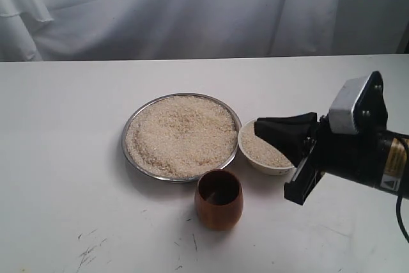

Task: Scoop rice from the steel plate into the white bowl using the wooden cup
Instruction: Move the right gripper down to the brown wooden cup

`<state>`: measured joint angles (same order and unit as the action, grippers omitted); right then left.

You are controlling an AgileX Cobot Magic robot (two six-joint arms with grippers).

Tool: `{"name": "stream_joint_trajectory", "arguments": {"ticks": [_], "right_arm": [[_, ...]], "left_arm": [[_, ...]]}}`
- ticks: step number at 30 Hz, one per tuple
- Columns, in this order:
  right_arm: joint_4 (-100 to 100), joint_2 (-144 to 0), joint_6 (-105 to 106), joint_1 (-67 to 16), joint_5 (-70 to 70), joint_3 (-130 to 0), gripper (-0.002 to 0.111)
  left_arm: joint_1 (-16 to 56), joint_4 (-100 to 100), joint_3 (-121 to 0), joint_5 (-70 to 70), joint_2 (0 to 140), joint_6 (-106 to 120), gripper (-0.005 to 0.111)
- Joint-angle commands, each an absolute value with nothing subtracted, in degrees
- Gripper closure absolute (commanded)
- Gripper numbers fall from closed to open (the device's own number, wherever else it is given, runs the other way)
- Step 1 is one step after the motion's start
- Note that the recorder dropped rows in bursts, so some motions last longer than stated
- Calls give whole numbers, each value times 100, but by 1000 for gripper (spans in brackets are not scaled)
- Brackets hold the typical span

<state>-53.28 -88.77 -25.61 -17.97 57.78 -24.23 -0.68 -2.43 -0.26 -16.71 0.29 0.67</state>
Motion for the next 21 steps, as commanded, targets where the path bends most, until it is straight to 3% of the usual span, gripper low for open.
{"name": "stream_joint_trajectory", "arguments": {"ticks": [1,8,17,21], "right_arm": [[-5252,-9296,-2032,-1831,6030,-2320,108],[-5459,-10039,-1401,-1831,6304,-2320,106],[-5864,-10620,-1081,-1831,6996,-2320,64],[-5739,-10620,-1063,-1817,6996,-2320,55]], "left_arm": [[-60,-248,0,-1634,0,49,107],[-60,-248,0,-1634,0,49,107],[-60,-248,0,-1634,0,49,107],[-60,-248,0,-1634,0,49,107]]}}
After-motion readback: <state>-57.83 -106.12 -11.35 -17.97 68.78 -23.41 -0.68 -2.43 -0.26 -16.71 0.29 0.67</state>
